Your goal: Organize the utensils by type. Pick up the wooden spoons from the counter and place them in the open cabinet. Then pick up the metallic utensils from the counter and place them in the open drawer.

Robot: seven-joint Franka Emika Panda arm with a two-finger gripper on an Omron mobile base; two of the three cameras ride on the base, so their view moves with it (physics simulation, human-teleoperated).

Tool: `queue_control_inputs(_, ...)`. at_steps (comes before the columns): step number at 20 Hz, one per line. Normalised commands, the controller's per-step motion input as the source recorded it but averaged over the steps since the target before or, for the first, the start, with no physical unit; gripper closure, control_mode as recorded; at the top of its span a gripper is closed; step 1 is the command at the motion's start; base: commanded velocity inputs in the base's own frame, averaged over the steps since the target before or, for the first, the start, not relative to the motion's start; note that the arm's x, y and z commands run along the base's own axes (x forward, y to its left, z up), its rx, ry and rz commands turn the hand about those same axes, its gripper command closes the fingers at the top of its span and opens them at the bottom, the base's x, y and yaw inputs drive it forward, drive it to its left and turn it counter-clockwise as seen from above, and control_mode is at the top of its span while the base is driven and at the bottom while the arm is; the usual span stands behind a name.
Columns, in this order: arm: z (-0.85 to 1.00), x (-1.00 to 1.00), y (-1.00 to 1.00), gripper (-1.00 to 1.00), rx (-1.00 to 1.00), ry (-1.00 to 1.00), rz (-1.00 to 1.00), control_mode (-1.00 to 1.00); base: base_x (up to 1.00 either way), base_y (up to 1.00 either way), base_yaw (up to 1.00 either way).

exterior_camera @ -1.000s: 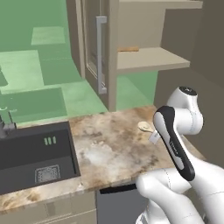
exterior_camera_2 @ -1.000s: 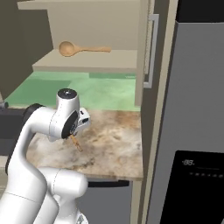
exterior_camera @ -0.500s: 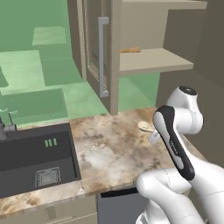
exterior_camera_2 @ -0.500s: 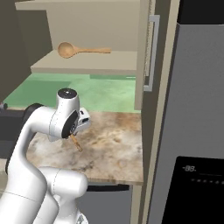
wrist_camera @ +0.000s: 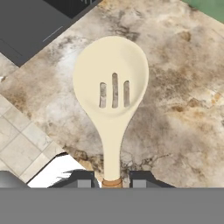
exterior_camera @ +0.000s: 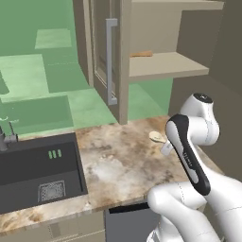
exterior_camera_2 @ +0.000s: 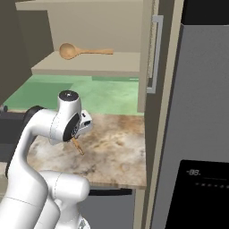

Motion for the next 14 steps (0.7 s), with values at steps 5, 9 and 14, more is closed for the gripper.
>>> queue_control_inputs(5, 0.00, 0.00, 0.00, 1.00, 0.00, 0.00, 0.00, 1.00, 0.00, 0.00, 0.00)
queue_control_inputs(9, 0.02, 0.00, 0.00, 1.00, 0.00, 0.00, 0.00, -1.00, 0.00, 0.00, 0.00)
queue_control_inputs(14, 0.38, -0.01, 0.00, 1.00, 0.01, -0.18, 0.03, -1.00, 0.00, 0.00, 0.00)
